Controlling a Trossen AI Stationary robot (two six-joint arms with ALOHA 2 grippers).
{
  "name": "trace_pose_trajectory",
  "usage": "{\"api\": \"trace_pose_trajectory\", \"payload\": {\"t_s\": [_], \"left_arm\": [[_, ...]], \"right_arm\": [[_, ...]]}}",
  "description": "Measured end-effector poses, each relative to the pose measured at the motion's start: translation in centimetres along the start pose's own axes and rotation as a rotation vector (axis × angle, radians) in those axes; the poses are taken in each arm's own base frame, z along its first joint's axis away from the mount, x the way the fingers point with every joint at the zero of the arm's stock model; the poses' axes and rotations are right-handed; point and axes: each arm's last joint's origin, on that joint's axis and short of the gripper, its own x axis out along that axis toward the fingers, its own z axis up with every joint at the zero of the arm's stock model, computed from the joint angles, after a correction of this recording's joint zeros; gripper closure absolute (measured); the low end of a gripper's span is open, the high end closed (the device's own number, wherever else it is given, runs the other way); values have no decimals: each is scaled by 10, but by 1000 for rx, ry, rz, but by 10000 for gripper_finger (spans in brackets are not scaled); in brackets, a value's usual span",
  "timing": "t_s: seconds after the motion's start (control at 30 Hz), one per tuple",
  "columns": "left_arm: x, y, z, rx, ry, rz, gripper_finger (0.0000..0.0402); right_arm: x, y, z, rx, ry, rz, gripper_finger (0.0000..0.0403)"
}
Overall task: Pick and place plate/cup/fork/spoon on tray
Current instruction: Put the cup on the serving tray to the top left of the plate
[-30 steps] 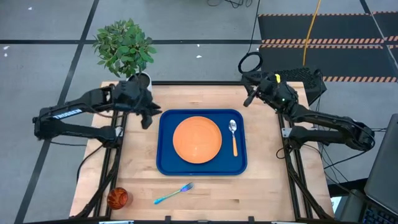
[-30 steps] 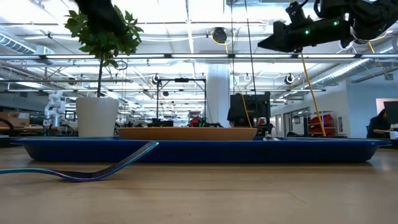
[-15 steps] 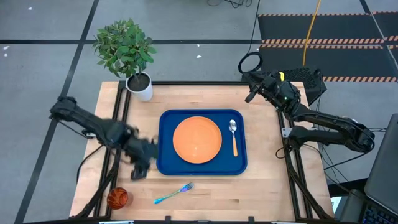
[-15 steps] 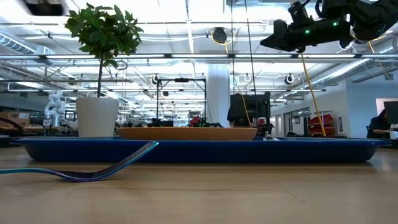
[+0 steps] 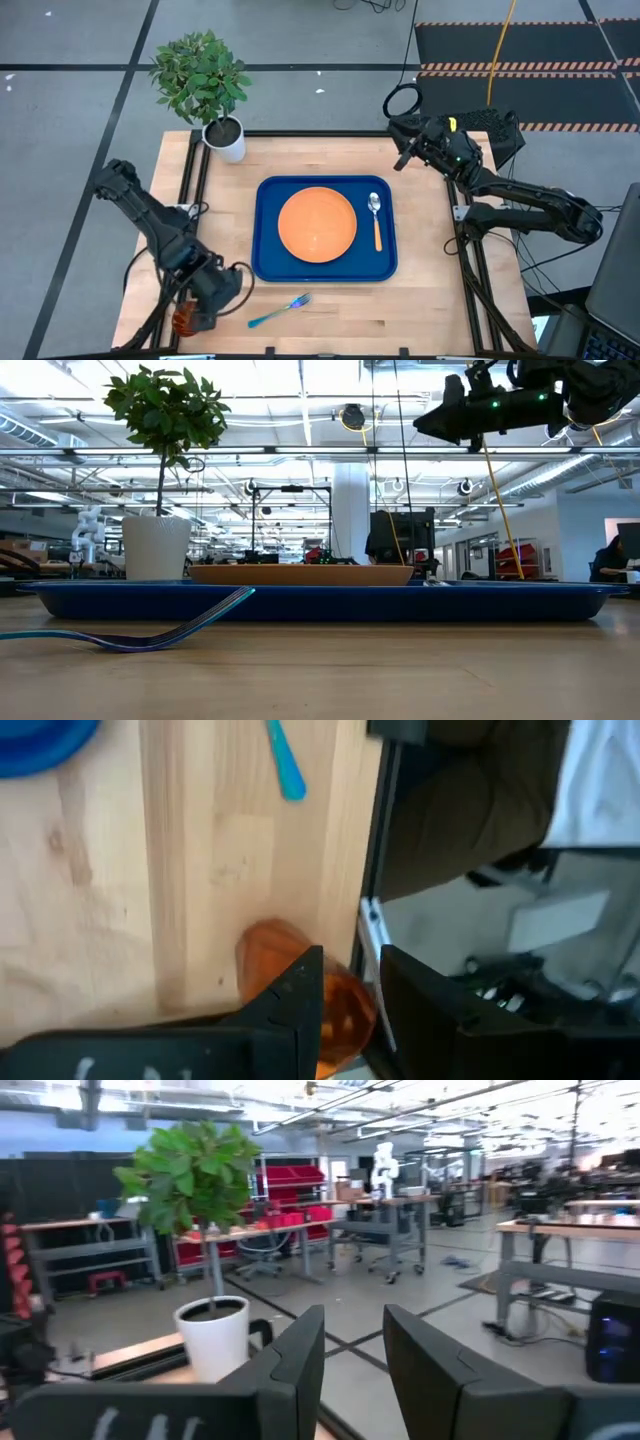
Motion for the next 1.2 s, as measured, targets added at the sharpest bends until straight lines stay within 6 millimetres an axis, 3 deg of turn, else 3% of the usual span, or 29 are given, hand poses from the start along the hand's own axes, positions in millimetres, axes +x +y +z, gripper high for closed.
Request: {"api": "trace_pose_trajectory", "payload": {"t_s": [0.23,0.5,0.77,0.9,1.2], "left_arm": [[12,-1,-14,75,54,45,298],[15,1,-15,392,86,65,298],[45,-3,-16,576,207,161,298],[56,-3,-17,611,281,207,298],[61,-9,-32,627,303,246,298]], "right_arm": [[0,7,0,6,-6,33,303],[0,8,0,-8,-6,38,303],[0,8,-2,-25,18,37,303],[0,8,-2,-25,21,37,303],[0,8,-2,-25,16,36,303]]}}
